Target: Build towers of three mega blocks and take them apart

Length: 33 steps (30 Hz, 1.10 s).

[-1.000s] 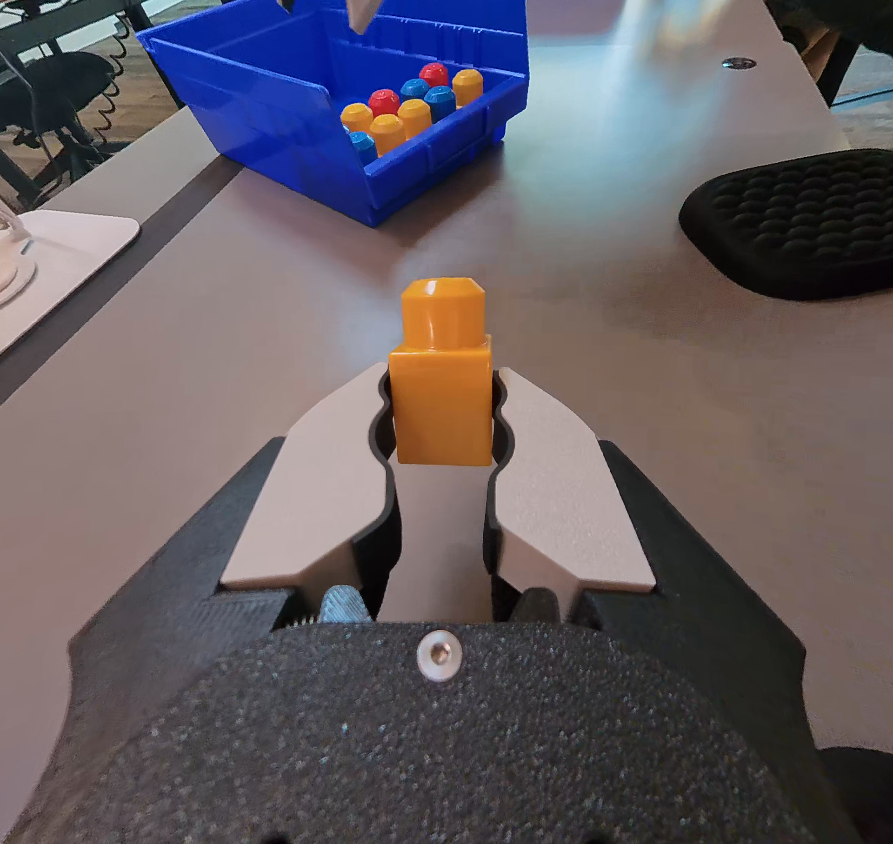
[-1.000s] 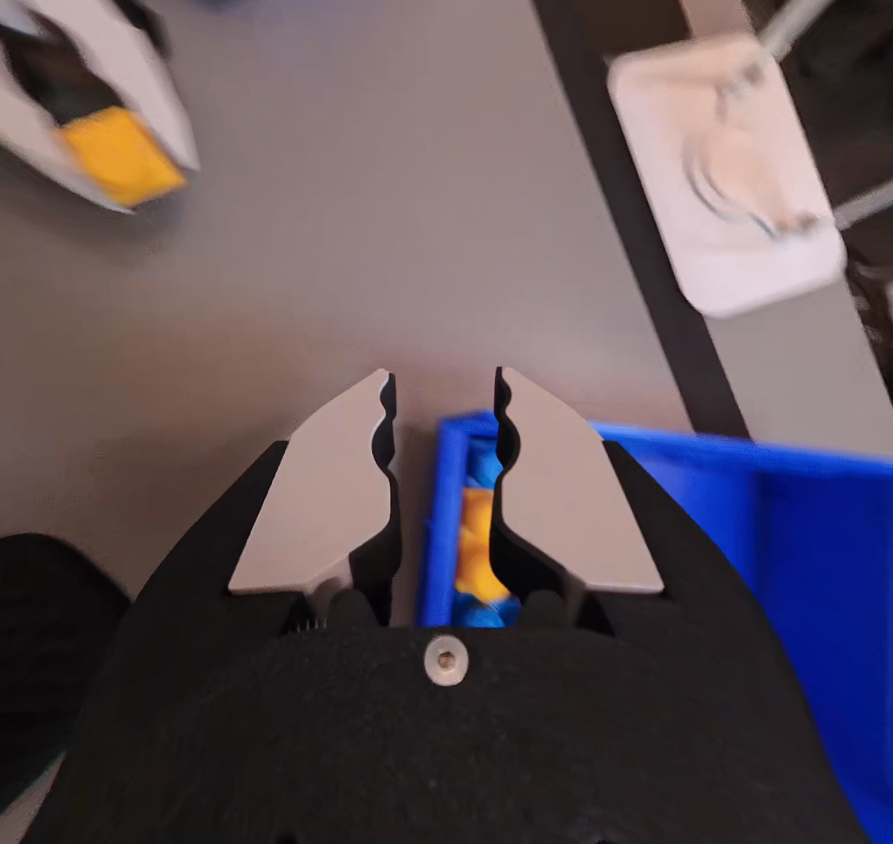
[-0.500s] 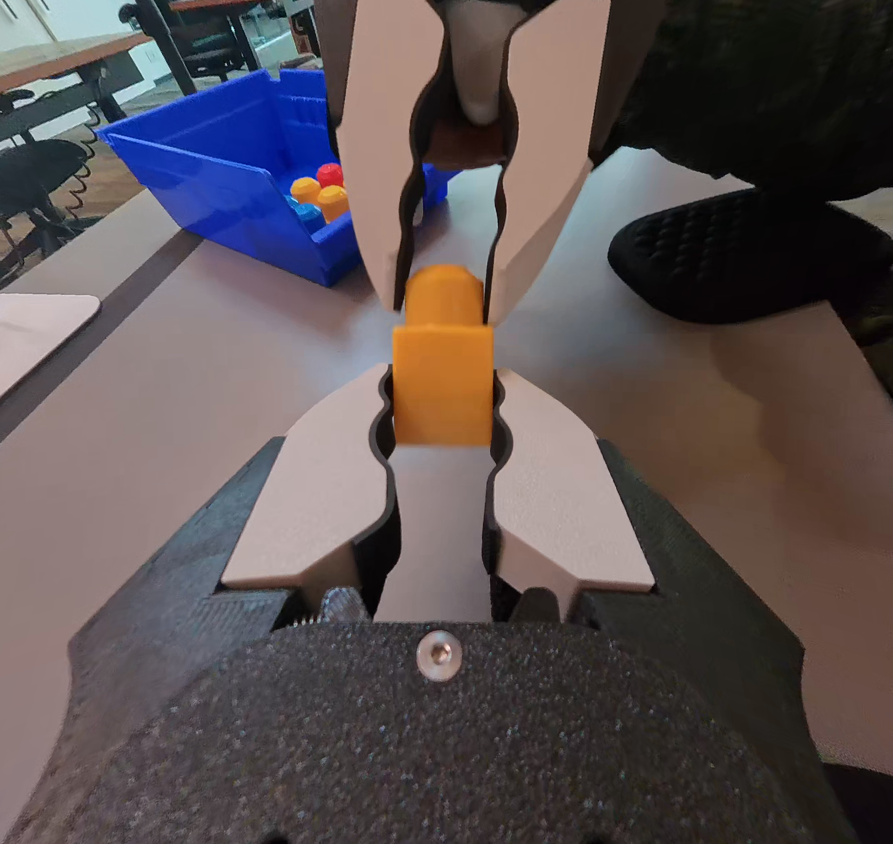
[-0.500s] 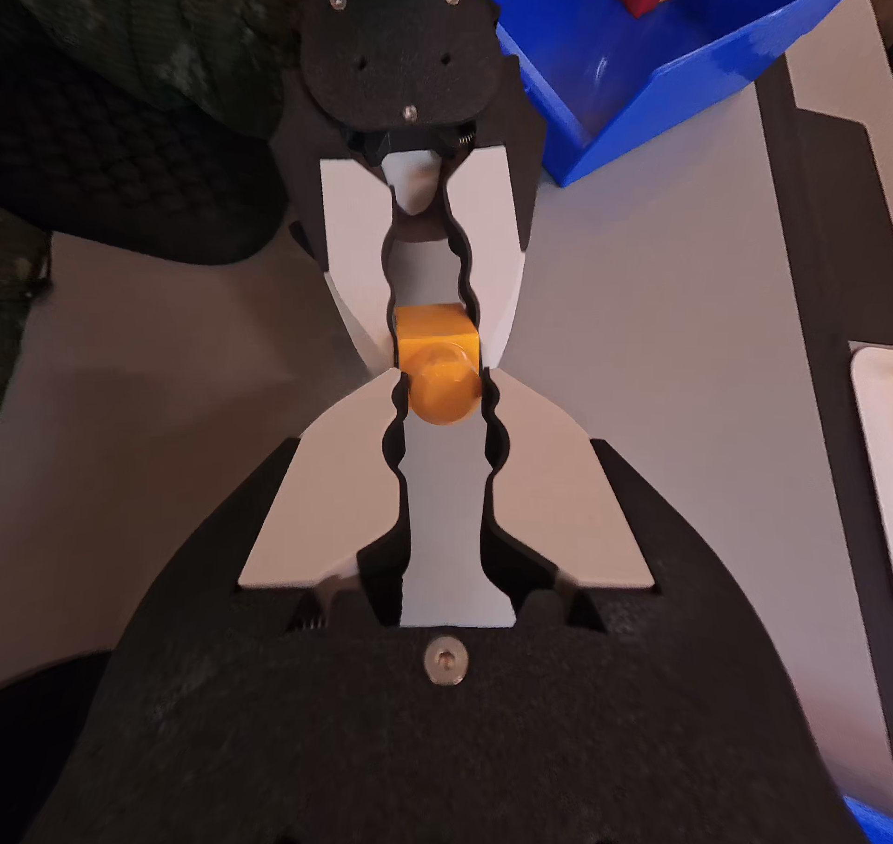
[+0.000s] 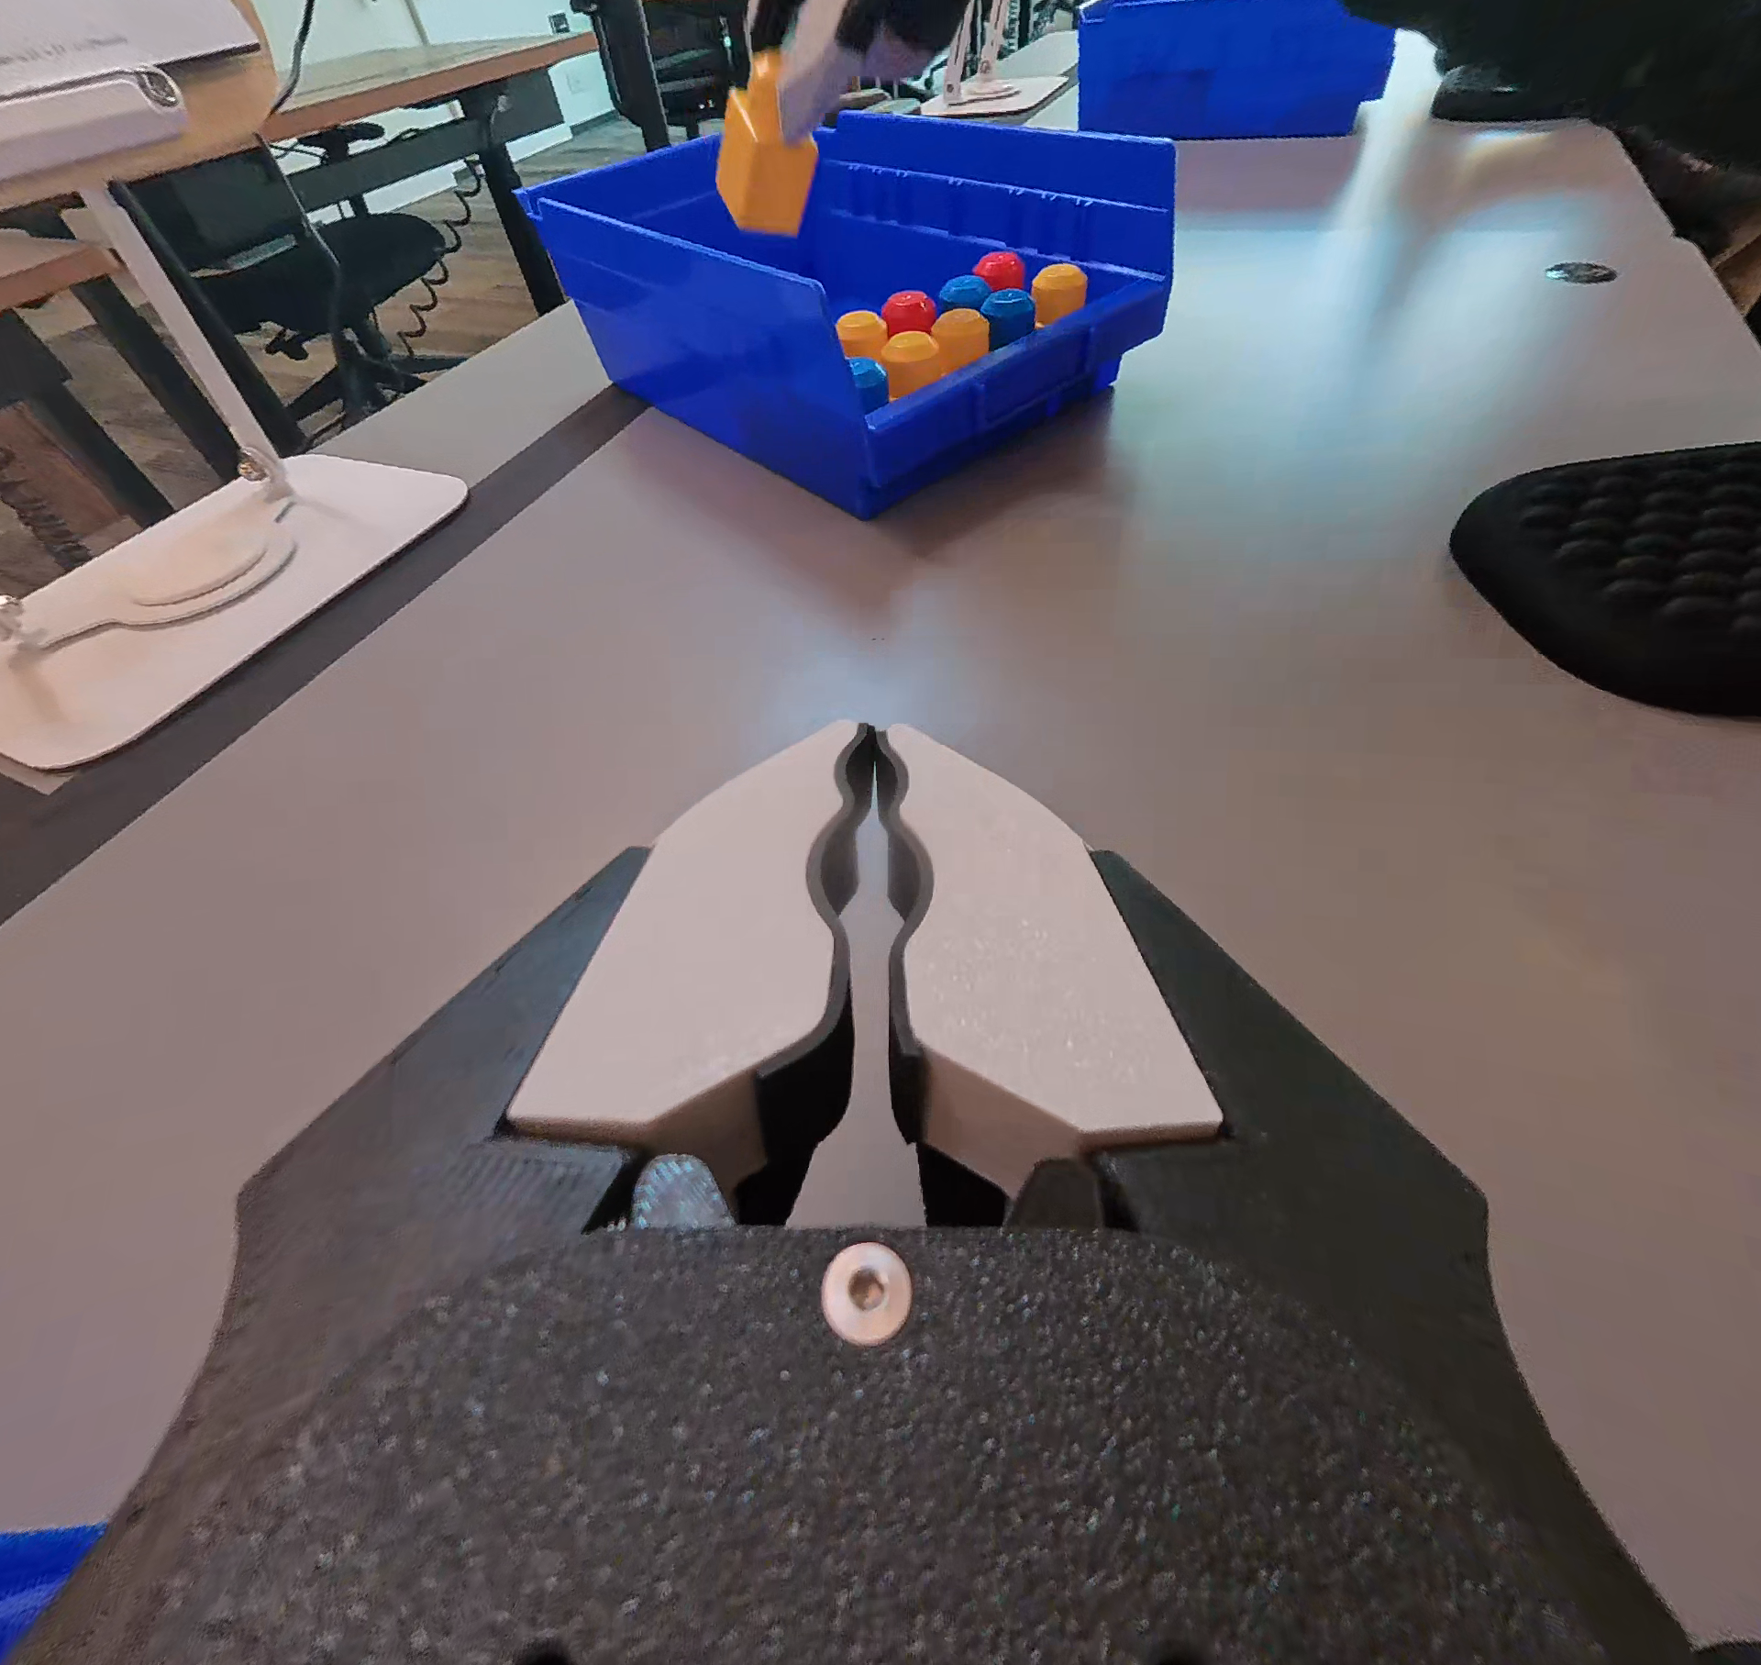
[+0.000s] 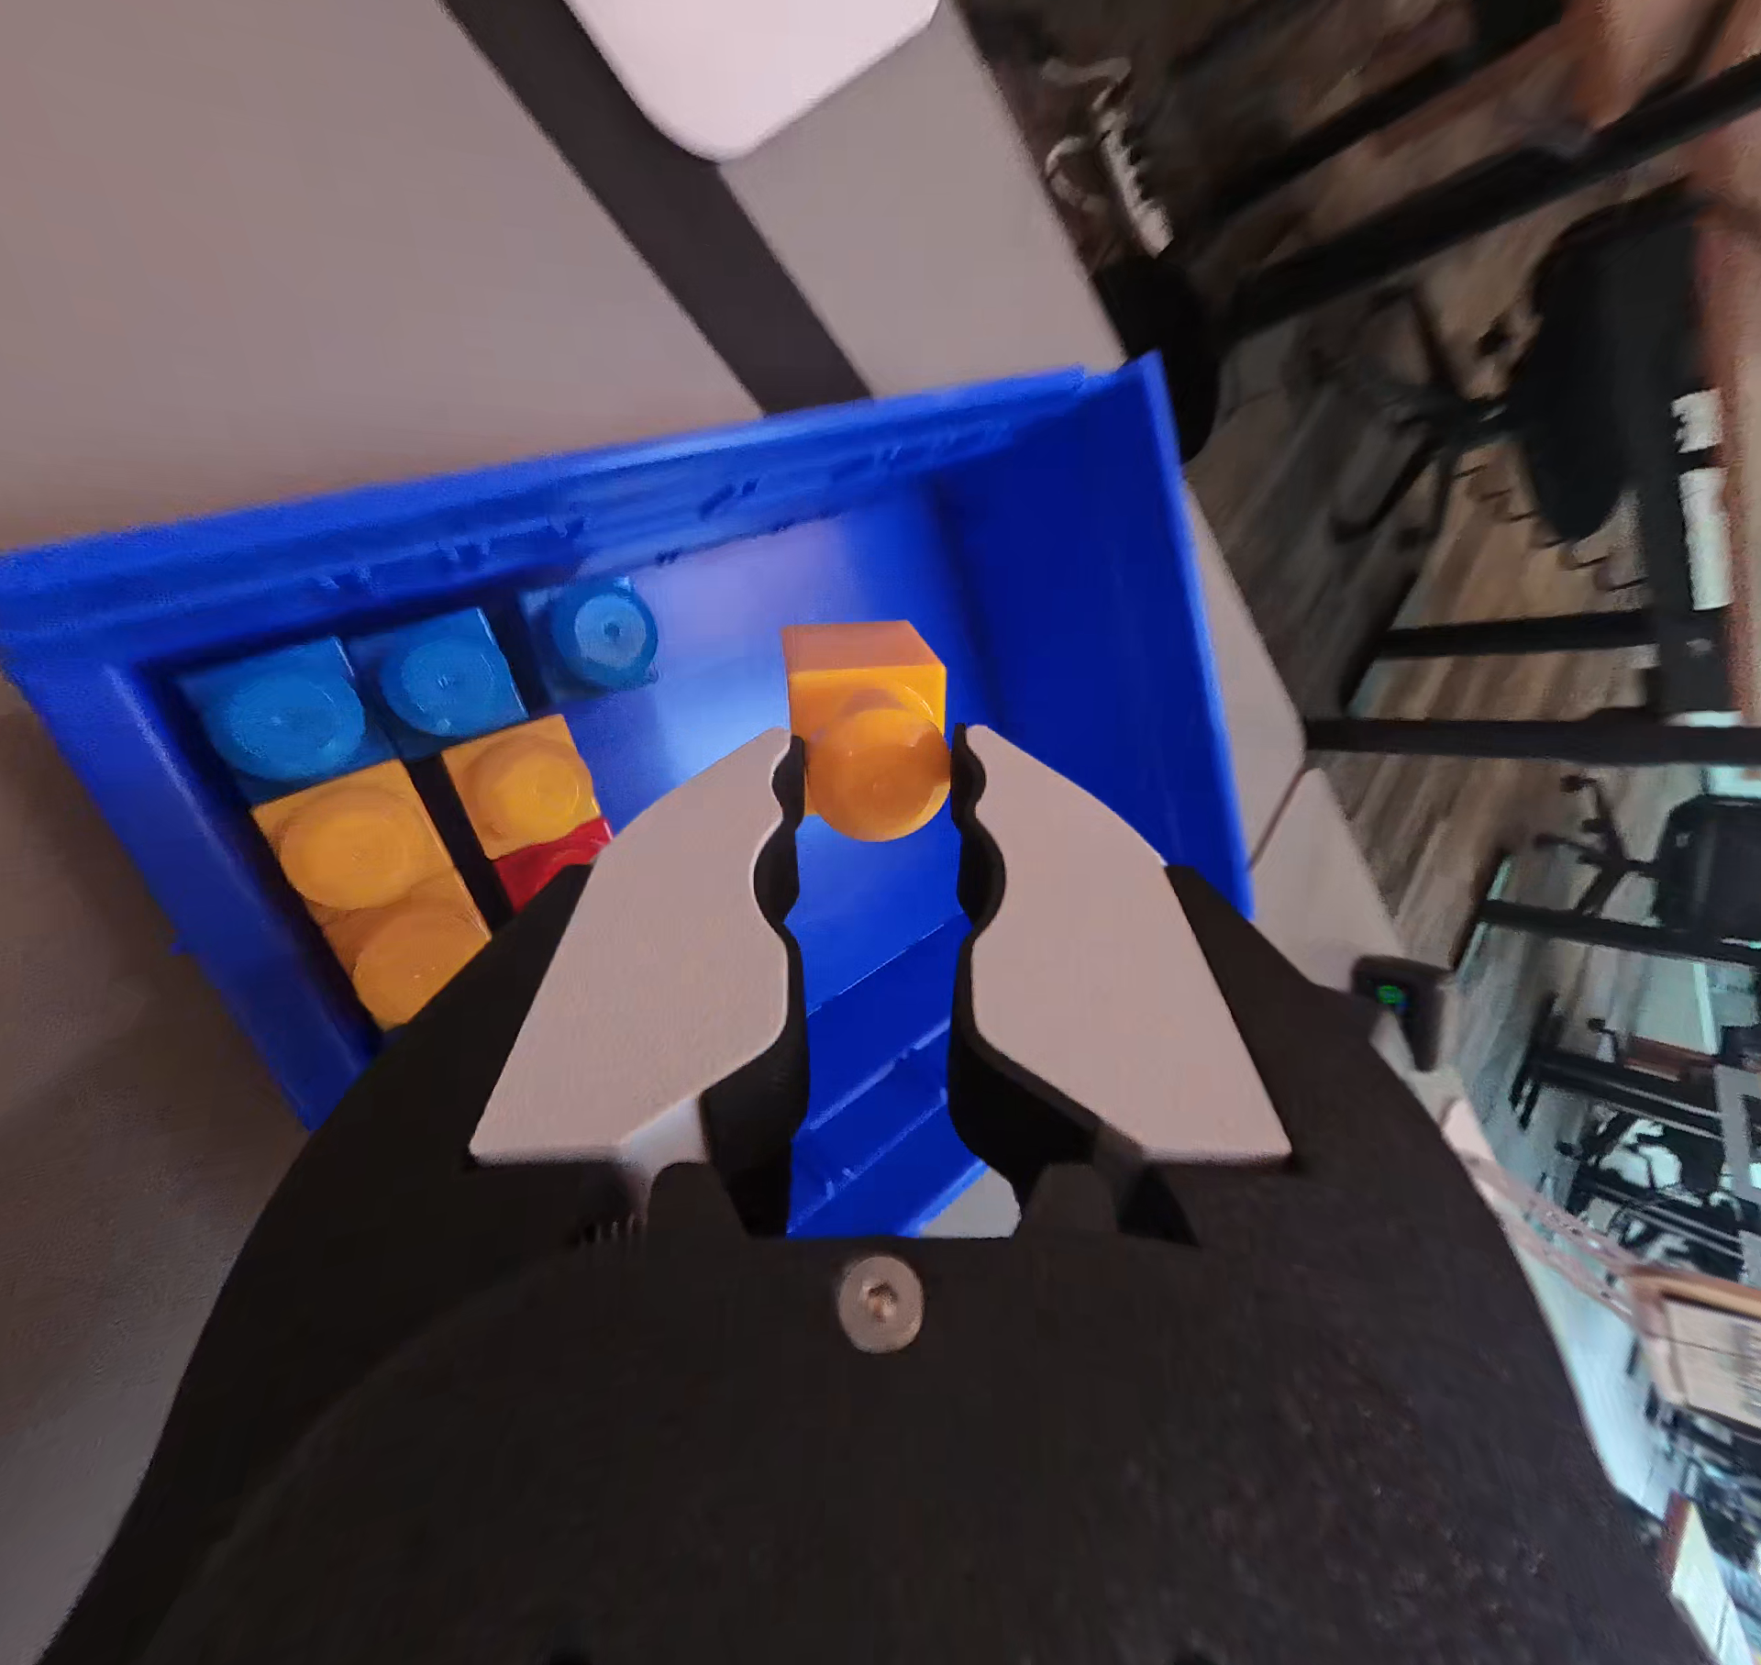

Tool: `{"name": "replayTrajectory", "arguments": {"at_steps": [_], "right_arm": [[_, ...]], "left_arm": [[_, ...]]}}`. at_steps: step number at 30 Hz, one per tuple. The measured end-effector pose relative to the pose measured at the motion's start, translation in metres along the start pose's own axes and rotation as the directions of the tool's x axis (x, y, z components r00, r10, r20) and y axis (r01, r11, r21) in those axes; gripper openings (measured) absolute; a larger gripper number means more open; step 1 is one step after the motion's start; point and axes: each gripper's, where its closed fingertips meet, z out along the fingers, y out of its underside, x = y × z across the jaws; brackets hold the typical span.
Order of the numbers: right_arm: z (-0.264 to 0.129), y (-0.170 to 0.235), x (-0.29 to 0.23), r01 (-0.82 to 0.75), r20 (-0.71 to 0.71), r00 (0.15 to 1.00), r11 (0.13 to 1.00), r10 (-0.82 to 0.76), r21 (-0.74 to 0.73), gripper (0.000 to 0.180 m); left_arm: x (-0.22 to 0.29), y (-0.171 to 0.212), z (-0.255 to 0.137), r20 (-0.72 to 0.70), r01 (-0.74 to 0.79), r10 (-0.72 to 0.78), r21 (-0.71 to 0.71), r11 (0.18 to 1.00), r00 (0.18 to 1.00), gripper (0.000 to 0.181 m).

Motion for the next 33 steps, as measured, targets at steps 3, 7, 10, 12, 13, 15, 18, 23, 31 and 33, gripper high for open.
{"name": "replayTrajectory", "arguments": {"at_steps": [3, 7, 10, 12, 13, 15, 18, 23, 31, 33], "right_arm": [[0.03, 0.023, -0.023, 0.019, 0.171, 0.985, 0.993, 0.001, -0.119, 0.03], [0.048, 0.033, -0.052, 0.048, 0.39, 0.92, 0.982, 0.027, -0.181, 0.03], [0.054, 0.034, -0.063, 0.065, 0.48, 0.876, 0.976, 0.043, -0.206, 0.03], [0.058, 0.032, -0.069, 0.053, 0.516, 0.855, 0.979, 0.057, -0.195, 0.03], [0.059, 0.032, -0.071, 0.047, 0.524, 0.85, 0.981, 0.059, -0.187, 0.03], [0.06, 0.03, -0.071, 0.031, 0.524, 0.849, 0.985, 0.062, -0.167, 0.032], [0.049, 0.022, -0.062, -0.021, 0.488, 0.87, 0.995, 0.066, -0.096, 0.038], [-0.007, -0.032, -0.037, -0.179, 0.309, 0.947, 0.942, 0.086, 0.286, 0.043], [-0.148, -0.083, -0.099, -0.416, 0.332, 0.909, 0.514, 0.25, 0.75, 0.037], [-0.163, -0.077, -0.125, -0.45, 0.368, 0.892, 0.462, 0.262, 0.764, 0.015]], "left_arm": [[0.001, 0.003, 0.0, -0.011, 0.003, -0.003, -0.006, 1.0, 1.0, 0.0], [0.003, 0.006, 0.001, -0.025, -0.006, 0.005, -0.018, 1.0, 1.0, 0.0], [0.005, 0.006, 0.001, -0.038, -0.012, 0.011, -0.018, 1.0, 0.999, 0.0], [0.007, 0.006, 0.001, -0.048, -0.011, 0.011, -0.014, 1.0, 0.999, 0.0], [0.007, 0.006, 0.001, -0.05, -0.012, 0.011, -0.014, 1.0, 0.999, 0.0], [0.007, 0.006, 0.001, -0.05, -0.013, 0.012, -0.016, 1.0, 0.999, 0.0], [0.005, 0.005, 0.001, -0.038, -0.009, 0.009, -0.011, 1.0, 0.999, 0.0], [-0.008, -0.006, -0.005, 0.032, 0.007, -0.007, 0.012, 1.0, 0.999, 0.0], [-0.09, -0.062, -0.078, 0.396, -0.037, 0.017, 0.042, 0.998, 0.918, 0.0], [-0.125, -0.073, -0.117, 0.512, -0.051, 0.033, 0.022, 0.998, 0.858, 0.0]]}}
